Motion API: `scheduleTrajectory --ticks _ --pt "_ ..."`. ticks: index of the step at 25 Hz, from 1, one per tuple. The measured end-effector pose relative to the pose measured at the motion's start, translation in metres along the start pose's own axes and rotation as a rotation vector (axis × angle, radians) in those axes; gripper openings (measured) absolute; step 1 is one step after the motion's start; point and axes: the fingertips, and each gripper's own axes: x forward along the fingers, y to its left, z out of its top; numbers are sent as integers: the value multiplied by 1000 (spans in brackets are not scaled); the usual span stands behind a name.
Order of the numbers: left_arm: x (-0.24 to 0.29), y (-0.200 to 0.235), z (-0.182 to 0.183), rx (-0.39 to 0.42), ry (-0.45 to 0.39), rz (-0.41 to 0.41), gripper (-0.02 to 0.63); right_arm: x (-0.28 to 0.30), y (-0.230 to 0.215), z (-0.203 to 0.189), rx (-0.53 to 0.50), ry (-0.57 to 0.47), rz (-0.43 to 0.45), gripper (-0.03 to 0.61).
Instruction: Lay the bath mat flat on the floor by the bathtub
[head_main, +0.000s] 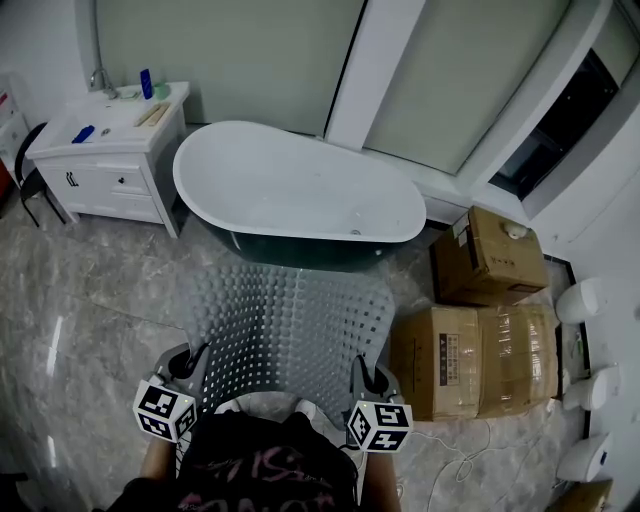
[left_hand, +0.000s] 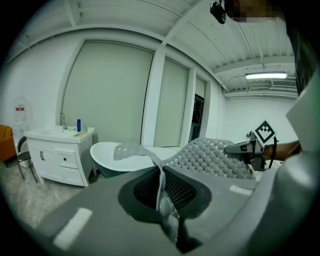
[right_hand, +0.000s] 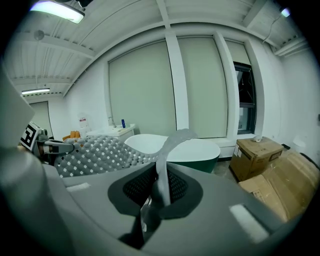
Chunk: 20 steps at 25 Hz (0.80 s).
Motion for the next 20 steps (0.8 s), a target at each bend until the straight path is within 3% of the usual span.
scheduleTrajectory --ticks 20 --pt "-22 43 -10 9 6 -124 17 -12 60 -3 -14 -9 -108 48"
